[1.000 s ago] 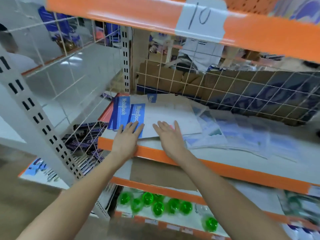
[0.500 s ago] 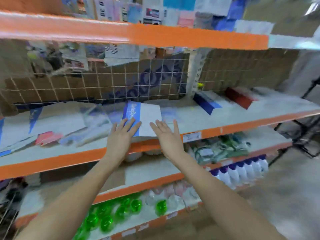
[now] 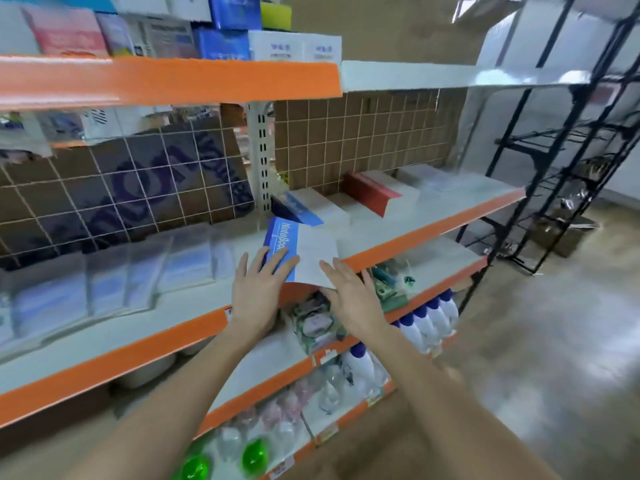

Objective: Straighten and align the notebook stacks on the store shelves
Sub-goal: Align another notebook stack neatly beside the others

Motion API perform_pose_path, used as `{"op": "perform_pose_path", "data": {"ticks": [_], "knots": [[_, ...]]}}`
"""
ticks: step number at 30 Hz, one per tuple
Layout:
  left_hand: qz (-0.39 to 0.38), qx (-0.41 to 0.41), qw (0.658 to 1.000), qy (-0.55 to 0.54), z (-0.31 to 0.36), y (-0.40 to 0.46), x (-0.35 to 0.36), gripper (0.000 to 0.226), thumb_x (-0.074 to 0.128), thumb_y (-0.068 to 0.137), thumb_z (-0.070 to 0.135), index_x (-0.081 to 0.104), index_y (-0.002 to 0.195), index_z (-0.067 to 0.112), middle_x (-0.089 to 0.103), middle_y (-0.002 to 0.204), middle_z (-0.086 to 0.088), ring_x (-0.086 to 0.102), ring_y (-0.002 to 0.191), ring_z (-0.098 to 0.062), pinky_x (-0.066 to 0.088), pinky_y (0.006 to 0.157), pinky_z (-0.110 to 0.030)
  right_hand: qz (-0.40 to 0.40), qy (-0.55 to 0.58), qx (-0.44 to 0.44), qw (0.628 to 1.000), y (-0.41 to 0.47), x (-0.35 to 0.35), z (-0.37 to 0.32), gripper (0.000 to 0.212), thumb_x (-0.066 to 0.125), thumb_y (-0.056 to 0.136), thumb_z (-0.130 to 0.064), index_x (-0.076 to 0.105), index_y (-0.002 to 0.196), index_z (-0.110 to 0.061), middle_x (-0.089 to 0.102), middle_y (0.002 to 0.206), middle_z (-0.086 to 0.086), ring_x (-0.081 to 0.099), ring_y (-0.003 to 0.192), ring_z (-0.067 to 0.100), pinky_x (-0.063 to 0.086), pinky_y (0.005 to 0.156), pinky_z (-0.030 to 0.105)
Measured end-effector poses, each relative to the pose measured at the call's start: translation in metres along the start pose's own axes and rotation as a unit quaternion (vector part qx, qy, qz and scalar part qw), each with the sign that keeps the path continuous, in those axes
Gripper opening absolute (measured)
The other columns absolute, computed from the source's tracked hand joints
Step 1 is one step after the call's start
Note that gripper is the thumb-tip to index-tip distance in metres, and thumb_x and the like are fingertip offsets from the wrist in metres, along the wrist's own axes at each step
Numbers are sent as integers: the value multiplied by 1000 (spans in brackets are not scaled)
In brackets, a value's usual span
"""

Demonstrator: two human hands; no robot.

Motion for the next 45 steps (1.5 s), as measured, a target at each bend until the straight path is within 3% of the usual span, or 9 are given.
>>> {"op": "perform_pose_path", "data": {"ticks": [6,10,14,19,21,25,30,37,45], "knots": [[16,-23,999,19,15,87,52,57,58,61,-13,70,111,11,66,116,-13,63,104,-41,43,86,-63,-10,-32,-14,999,81,1,70,52,32,103,-36,16,151,-27,15,159,1,15,145,13,4,116,40],[-7,-87,996,-15,24,128,88,59,57,75,-14,59,127,14,55,133,-11,50,123,-40,28,106,-58,-53,-43,-28,997,137,-4,110,51,32,103,-33,17,151,-27,14,159,-1,14,145,10,3,117,38],[-16,-140,990,-7,33,146,112,62,58,76,-14,56,130,15,54,135,-11,49,124,-39,31,106,-57,-91,-57,-77,991,177,2,136,50,31,104,-29,16,151,-26,13,159,-3,13,144,9,6,117,38],[-122,-165,979,19,21,158,144,58,31,100,19,4,150,31,3,159,5,-1,146,-21,-5,115,-41,-121,-51,-127,983,213,19,159,52,35,102,-29,16,151,-27,8,160,-3,10,145,9,3,116,41],[-149,-160,976,17,18,160,146,52,17,101,39,4,150,29,-1,159,3,-4,146,-19,-7,115,-38,-131,-17,-147,980,226,23,168,54,37,102,-30,15,151,-27,7,160,-3,8,146,9,0,116,40],[-86,-209,973,-42,22,152,137,100,-21,74,74,21,149,22,15,157,-5,12,145,-20,-5,116,-33,-157,60,-185,968,248,29,184,59,43,98,-41,18,150,-29,5,160,-5,1,146,9,-6,115,37],[-48,-278,958,-60,25,155,135,94,-5,81,75,34,145,17,35,149,-4,25,140,-20,4,117,-38,-139,153,-202,957,254,43,198,63,47,93,-52,24,148,-34,8,158,-12,-1,145,5,-9,112,30],[-47,-284,957,-34,22,152,140,73,16,90,62,43,140,16,45,143,-3,29,140,-22,2,116,-39,8,245,-160,956,253,47,201,49,62,89,-39,51,134,-25,41,145,-5,28,138,15,6,110,24],[6,-291,956,-46,21,151,140,65,21,91,52,52,133,14,53,136,1,31,139,-21,2,116,-40,23,258,-167,951,255,47,200,45,65,87,-35,55,128,-20,52,133,-6,40,129,15,14,108,27]]}}
Point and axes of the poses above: each hand's wrist, its own y-axis towards the middle knuckle, its own x-axis out of the palm, z = x × y, the point moved 1 cm from there along y, towards the middle knuckle
